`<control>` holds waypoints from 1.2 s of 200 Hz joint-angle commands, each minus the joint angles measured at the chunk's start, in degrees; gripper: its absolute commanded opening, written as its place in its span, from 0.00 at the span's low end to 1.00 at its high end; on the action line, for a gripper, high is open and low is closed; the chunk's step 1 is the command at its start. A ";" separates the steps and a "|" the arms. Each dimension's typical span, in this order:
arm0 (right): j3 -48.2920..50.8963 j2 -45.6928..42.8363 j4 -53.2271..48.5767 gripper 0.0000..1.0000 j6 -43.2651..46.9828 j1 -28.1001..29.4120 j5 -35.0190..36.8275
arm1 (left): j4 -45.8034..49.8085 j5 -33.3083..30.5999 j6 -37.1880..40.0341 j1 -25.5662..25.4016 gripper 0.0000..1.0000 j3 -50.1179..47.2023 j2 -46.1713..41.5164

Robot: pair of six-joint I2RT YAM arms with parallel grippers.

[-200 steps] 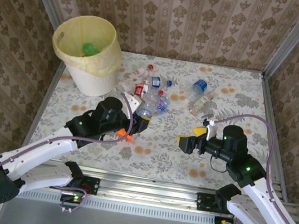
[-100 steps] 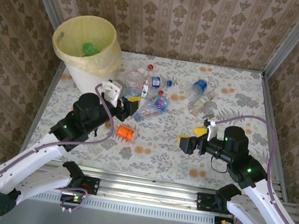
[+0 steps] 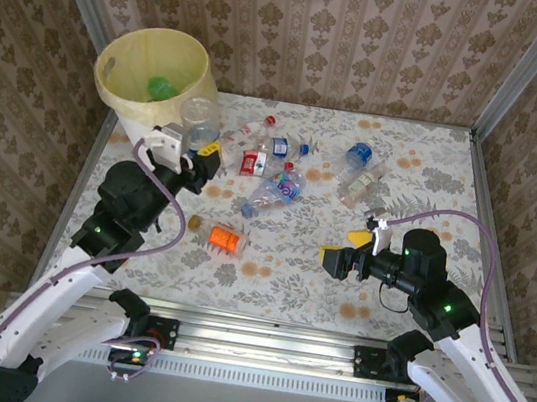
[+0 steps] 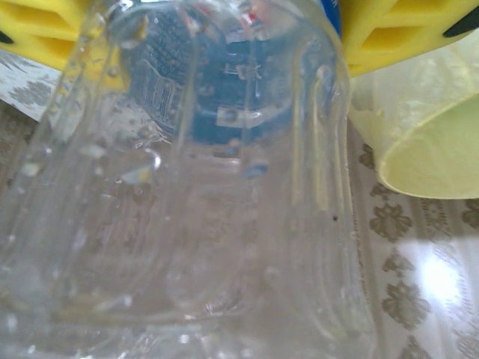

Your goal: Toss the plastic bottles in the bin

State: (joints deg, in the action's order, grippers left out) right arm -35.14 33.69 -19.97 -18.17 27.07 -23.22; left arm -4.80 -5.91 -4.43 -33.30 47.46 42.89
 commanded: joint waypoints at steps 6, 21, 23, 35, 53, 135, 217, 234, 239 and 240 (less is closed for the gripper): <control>0.58 -0.91 -0.39 1.00 -0.06 0.35 -0.33 | -4.83 3.32 0.87 3.90 0.54 4.32 -0.36; 0.72 -0.82 -0.20 1.00 -0.16 0.35 -0.32 | -6.58 4.78 0.31 6.09 0.54 5.00 -0.31; 0.76 -0.82 -0.11 1.00 -0.25 0.35 -0.26 | -6.86 4.88 0.23 6.35 0.54 5.07 -0.28; 0.92 -0.82 0.06 1.00 -0.32 0.35 -0.32 | -8.38 5.41 -0.08 8.48 0.54 5.45 -0.27; 0.95 -0.82 0.02 1.00 -0.42 0.35 -0.31 | -10.17 6.28 -0.53 10.99 0.55 6.06 -0.09; 0.94 -0.83 -0.55 1.00 0.33 0.35 0.12 | -16.02 14.65 -9.33 26.42 0.55 8.82 3.01; 1.34 -0.69 -0.07 1.00 0.95 0.35 0.08 | -22.04 22.85 -16.93 37.93 0.54 10.70 7.07; 1.47 -0.65 0.09 1.00 1.00 0.35 0.11 | -21.95 23.42 -16.92 38.77 0.54 10.69 7.44; 1.46 -0.65 0.07 1.00 1.01 0.35 0.11 | -21.92 23.69 -16.98 39.03 0.54 10.64 7.49; 1.51 -0.65 0.09 1.00 0.98 0.35 0.06 | -21.92 23.72 -16.95 39.06 0.54 10.72 7.52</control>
State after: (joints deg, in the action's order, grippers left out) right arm -34.48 33.69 -19.90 -17.93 27.07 -23.20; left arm -23.09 14.52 -19.46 4.62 55.70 50.37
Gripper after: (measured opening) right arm 0.999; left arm 0.558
